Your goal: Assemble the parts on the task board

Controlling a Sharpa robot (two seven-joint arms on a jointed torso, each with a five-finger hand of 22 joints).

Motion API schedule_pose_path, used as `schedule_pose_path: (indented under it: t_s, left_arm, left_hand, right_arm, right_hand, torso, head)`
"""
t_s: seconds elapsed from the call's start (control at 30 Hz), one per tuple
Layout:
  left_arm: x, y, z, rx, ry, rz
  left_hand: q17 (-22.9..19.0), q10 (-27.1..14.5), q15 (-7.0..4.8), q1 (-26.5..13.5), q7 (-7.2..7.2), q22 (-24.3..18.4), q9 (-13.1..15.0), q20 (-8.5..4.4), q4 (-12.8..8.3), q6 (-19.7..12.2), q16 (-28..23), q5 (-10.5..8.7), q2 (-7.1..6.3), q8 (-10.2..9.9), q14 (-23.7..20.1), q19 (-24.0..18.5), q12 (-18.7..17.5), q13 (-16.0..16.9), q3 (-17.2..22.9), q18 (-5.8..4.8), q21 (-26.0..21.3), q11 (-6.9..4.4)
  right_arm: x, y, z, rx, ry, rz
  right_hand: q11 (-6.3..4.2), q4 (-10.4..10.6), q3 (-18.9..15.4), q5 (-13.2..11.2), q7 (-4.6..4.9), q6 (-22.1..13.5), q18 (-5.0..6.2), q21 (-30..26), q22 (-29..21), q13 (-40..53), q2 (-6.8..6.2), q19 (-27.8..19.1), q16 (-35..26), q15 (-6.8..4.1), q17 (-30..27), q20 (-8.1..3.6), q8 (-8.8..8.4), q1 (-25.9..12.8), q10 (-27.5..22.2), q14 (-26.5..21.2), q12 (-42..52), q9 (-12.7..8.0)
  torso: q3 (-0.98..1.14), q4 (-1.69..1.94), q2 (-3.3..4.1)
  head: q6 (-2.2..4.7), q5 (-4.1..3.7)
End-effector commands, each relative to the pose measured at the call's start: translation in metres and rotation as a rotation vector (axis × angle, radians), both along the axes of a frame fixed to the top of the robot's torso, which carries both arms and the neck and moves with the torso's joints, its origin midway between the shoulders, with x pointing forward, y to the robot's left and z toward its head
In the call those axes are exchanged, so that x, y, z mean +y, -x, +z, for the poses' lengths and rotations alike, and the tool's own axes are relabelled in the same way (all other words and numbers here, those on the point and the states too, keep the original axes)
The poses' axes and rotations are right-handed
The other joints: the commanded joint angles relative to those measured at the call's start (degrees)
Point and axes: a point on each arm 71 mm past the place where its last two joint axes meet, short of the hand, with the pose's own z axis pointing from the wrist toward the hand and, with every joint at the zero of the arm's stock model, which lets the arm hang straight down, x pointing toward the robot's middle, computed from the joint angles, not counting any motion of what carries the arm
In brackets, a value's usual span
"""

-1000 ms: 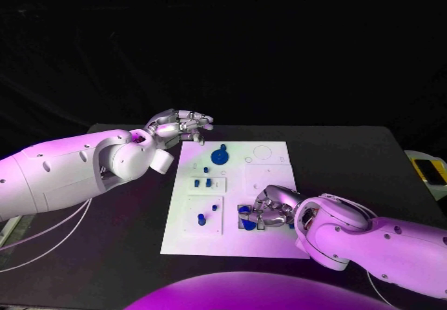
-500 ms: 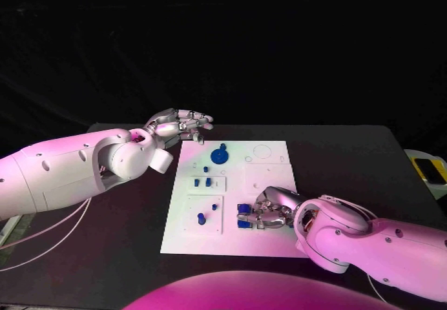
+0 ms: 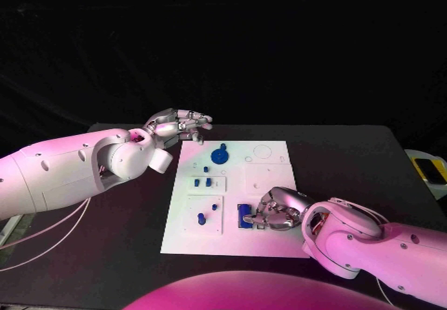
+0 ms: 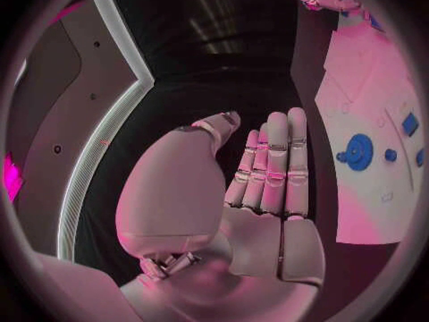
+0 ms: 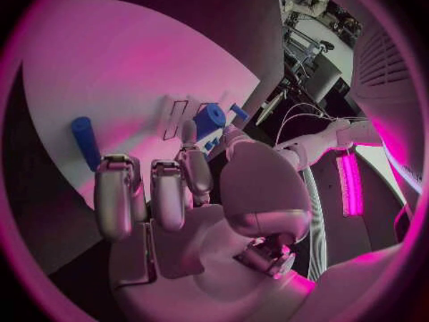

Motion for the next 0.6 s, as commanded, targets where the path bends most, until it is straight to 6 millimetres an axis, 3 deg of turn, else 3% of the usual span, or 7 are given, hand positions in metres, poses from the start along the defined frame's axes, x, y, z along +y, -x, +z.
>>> schedule_pose_path:
  t_s: [0.03, 0.6]
  left_arm:
    - [-0.0026, 0.0006, 0.0009, 0.0, 0.015, -0.018]
    - [-0.0016, 0.0006, 0.0007, 0.003, 0.012, -0.016]
  left_hand:
    - [0.0, -0.4, 0.12, 0.0, 0.55, 0.0, 0.1, 0.18, 0.2, -0.5, 0.4, 0.11, 0.33, 0.3, -0.5, 0.2, 0.3, 0.1, 0.0, 0.34, -0.2, 0.16]
    - [0.0, -0.5, 0.12, 0.2, 0.56, -0.1, 0.1, 0.17, 0.2, -0.6, 0.4, 0.15, 0.56, 0.4, -0.5, 0.3, 0.4, 0.1, 0.1, 0.34, -0.3, 0.17]
  right_arm:
    - [0.0024, 0.0017, 0.0016, -0.01, -0.027, 0.024]
    - [0.0001, 0.0024, -0.0014, 0.021, -0.012, 0.046]
  right_hand:
    - [-0.01, 0.1, -0.6, -0.5, -0.22, 0.2, -1.06, 0.3, 13.0, 0.2, -0.09, 3.0, 0.3, -0.33, 6.3, -0.51, 0.21, 0.7, 0.5, 4.5, 0.3, 0.1]
    - [-0.04, -0.1, -1.2, -1.1, -0.25, 0.2, -1.12, 0.6, 13.1, 0.4, 0.21, 3.1, 0.5, -0.35, 6.8, -0.54, 0.15, 2.6, 0.6, 4.6, 0.3, 0.1]
  torso:
    - [-0.02, 0.05, -0.02]
    - [-0.05, 0.05, -0.03]
  head:
    - [-0.02, 0.01]
    - [-0.13, -0.07]
